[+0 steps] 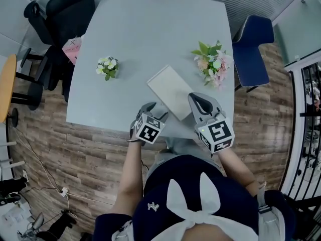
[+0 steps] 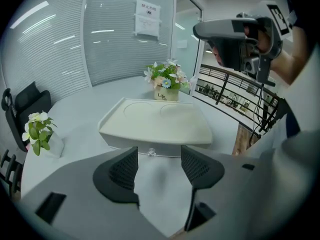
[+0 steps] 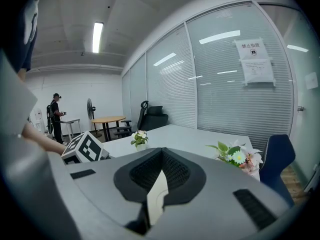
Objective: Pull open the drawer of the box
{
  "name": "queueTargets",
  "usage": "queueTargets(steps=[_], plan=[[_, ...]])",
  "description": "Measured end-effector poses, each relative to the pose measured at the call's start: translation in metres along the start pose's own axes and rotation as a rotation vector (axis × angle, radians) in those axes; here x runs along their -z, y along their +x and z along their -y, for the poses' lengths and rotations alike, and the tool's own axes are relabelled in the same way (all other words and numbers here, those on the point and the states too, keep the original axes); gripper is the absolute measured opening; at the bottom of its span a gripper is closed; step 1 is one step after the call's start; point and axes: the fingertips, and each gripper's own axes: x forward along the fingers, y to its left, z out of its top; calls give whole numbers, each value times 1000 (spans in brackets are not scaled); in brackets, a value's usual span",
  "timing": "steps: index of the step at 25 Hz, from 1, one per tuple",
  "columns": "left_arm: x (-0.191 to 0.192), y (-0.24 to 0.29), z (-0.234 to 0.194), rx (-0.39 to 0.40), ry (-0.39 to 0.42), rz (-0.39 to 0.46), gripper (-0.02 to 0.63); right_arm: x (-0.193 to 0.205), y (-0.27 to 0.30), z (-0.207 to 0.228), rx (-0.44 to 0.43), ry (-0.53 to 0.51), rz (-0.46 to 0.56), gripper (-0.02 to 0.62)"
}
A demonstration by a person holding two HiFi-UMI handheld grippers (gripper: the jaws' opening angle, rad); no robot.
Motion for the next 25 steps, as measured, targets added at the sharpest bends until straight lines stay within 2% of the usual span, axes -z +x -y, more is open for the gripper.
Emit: queueTargets(steps=[13,25], plan=[[13,35,-11,55,57,-108,270,2,32,2,-32,-1,-33,5],[19,53,-9,96,65,-171,146,3,47,9,-42,5,-45,5]])
